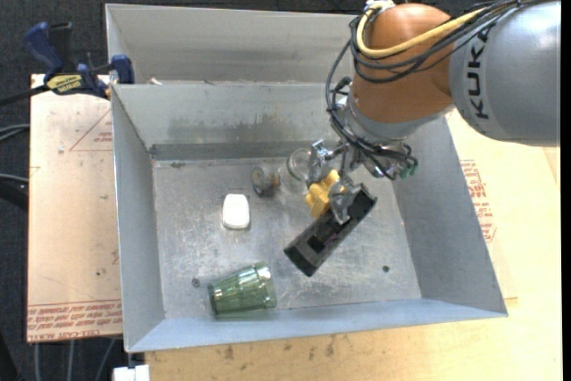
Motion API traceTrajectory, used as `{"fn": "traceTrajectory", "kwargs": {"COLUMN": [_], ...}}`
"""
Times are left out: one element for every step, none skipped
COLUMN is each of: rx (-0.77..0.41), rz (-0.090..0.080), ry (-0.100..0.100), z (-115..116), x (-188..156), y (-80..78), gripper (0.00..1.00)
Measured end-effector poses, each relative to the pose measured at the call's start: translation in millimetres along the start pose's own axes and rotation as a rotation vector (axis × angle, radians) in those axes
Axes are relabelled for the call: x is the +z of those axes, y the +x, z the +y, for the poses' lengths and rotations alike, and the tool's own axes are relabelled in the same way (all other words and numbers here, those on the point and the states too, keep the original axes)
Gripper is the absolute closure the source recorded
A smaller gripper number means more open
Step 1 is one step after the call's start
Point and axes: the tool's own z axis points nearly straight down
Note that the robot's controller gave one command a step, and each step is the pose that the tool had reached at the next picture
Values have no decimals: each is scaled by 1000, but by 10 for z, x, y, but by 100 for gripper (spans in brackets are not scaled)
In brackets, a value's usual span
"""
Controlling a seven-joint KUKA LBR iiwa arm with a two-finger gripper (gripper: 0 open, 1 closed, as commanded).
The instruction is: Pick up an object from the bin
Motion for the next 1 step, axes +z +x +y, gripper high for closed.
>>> {"fn": "traceTrajectory", "kwargs": {"rx": [-16], "rz": [5], "ry": [-3], "z": [14], "x": [-313], "y": [139], "gripper": [100]}}
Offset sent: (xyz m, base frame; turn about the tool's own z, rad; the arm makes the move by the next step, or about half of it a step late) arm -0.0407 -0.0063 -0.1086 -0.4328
